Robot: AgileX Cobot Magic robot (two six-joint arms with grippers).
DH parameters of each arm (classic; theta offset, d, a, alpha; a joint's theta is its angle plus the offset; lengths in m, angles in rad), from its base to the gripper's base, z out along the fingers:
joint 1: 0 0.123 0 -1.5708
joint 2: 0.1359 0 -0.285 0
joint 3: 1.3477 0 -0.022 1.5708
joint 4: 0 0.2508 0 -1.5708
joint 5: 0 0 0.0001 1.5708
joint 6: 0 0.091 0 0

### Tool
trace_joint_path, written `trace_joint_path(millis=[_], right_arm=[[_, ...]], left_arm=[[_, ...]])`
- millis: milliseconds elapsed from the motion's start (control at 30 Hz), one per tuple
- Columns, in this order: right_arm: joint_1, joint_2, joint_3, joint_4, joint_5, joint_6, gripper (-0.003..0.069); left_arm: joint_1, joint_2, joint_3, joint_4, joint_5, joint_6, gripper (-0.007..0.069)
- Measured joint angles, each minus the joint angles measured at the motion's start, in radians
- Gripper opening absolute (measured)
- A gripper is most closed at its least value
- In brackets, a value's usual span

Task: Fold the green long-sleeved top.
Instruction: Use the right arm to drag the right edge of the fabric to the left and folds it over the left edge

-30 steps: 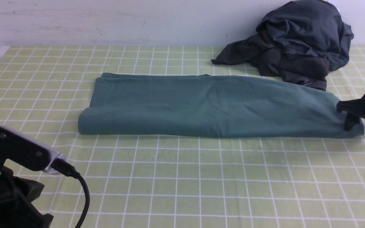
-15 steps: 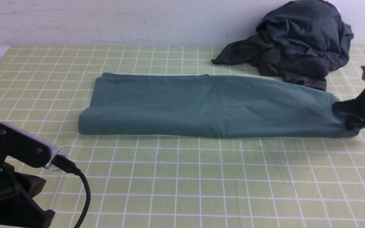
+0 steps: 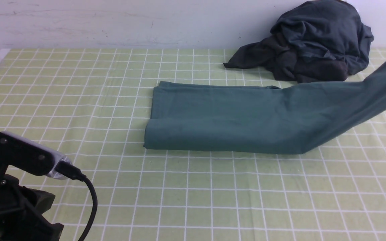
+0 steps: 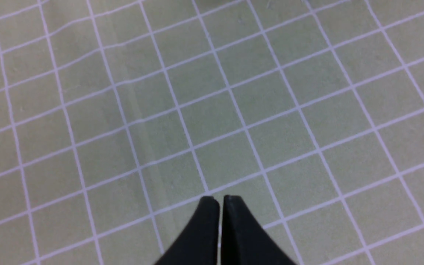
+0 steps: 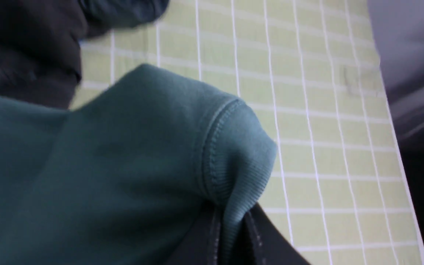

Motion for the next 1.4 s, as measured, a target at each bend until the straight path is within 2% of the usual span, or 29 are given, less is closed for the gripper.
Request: trace_joint_path(millis=[100,300,367,433,467,600,700,800,933,1100,1200,1367,1400], right_arm=[[0.09,-0.04,0.0,0.063,-0.053,0.0,0.0035],[0.363,-0.014,0.0,0.141,-0.207,0.004,0.0035],[0.459,0.023,0.0,0.163,-0.291,0.018,0.0035],[0.512,0.052,0.0,0.173,-0.343,0.025,0.0035],[0.574,0.101,-0.014,0.186,-0.395,0.031,0.0035],[0.676,0.261,-0.1,0.194,-0.445,0.049,0.0035],[0.718,0.375,-0.2,0.194,-0.417,0.073,0.0051],[0.746,0.481,-0.312,0.194,-0.352,0.079,0.0115],[0.771,0.538,-0.426,0.202,-0.251,0.081,0.0238],[0.781,0.528,-0.503,0.209,-0.14,0.081,0.0304],[0.778,0.527,-0.512,0.209,-0.102,0.081,0.03],[0.771,0.584,-0.516,0.273,-0.085,0.084,0.0203],[0.774,0.622,-0.516,0.308,-0.101,0.084,0.0165]], left_arm=[[0.0,0.0,0.0,-0.003,-0.019,0.0,0.0],[0.0,0.0,0.0,-0.003,-0.048,0.001,0.0],[0.0,0.0,0.0,-0.003,-0.05,0.001,0.0],[0.0,0.0,0.0,-0.003,-0.05,0.001,0.0],[0.0,0.0,0.0,-0.003,-0.05,0.001,0.0],[0.0,0.0,0.0,-0.003,-0.046,0.001,0.0],[0.0,0.0,0.0,-0.003,-0.038,0.001,0.0],[0.0,0.0,0.0,-0.003,-0.029,0.001,0.0],[0.0,0.0,0.0,-0.002,-0.025,0.003,0.0],[0.0,0.0,0.0,-0.001,-0.025,0.003,0.0],[0.0,0.0,0.0,-0.001,-0.025,0.003,0.0],[0.0,0.0,0.0,-0.002,-0.027,0.003,0.0],[0.0,0.0,0.0,-0.002,-0.029,0.003,0.0]])
